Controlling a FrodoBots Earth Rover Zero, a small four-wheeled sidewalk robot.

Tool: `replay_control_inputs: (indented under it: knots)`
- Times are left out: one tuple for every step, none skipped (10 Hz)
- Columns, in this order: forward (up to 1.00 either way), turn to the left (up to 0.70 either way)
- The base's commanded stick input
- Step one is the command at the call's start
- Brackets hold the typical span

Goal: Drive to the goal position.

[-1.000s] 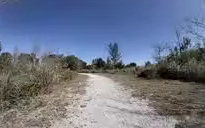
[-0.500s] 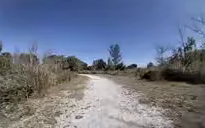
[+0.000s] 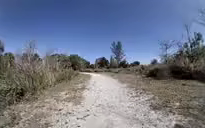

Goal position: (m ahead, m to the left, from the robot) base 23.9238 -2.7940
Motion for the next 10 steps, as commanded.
replay_control_inputs:
  knots:
    - [0.70,0.00]
    - [0.70,0.00]
    - [0.70,0.00]
    - [0.70,0.00]
    - [0.70,0.02]
    - [0.70,0.01]
    - [0.70,-0.01]
    - [0.70,-0.05]
    - [0.70,-0.10]
    - [0.70,-0.11]
